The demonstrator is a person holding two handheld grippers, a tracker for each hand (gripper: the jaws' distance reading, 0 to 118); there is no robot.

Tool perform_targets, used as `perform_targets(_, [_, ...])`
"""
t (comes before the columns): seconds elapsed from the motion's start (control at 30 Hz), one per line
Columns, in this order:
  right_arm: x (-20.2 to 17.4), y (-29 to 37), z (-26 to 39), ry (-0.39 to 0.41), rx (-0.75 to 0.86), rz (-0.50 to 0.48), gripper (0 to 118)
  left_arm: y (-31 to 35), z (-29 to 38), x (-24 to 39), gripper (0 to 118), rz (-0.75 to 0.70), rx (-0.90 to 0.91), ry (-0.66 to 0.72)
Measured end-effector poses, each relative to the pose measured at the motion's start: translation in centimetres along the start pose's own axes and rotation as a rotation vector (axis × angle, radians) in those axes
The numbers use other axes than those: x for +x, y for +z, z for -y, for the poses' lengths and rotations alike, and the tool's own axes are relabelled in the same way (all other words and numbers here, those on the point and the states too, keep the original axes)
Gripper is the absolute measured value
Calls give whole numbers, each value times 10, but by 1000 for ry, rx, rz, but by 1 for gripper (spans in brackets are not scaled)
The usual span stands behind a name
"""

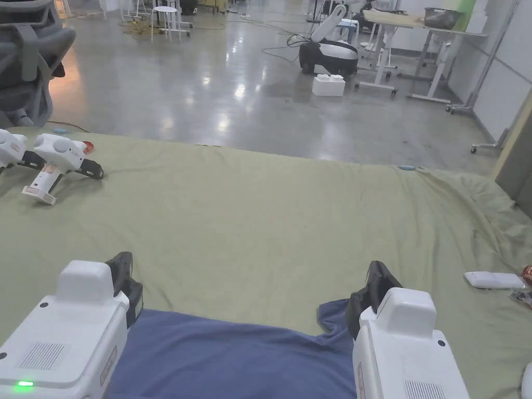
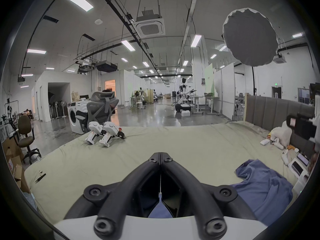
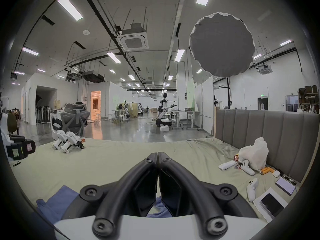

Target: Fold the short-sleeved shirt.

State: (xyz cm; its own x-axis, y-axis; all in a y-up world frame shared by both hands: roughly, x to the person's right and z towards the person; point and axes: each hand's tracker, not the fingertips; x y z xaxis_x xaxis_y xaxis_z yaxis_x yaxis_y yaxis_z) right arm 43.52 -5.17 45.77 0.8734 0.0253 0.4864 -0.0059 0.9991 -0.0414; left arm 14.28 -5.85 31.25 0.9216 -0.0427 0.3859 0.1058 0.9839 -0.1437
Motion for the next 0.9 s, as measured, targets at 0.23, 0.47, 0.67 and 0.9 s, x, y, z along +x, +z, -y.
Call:
perform_targets(0.23, [9,-17,9,12,-59,-18,0,-75,33,-58,0,43,-286,138])
perform_targets(0.47, [22,-34,29,33,-160,3,0,-154,50,-88,1,116,-608,129])
perform_targets(0.67, [32,-47,48,-12,-260,12,0,-194,67,-86,54,115,-785,174])
perform_targets(0.9, [42,-63,61,9,-318,33,0,-206,91,-63,65,85,-868,97])
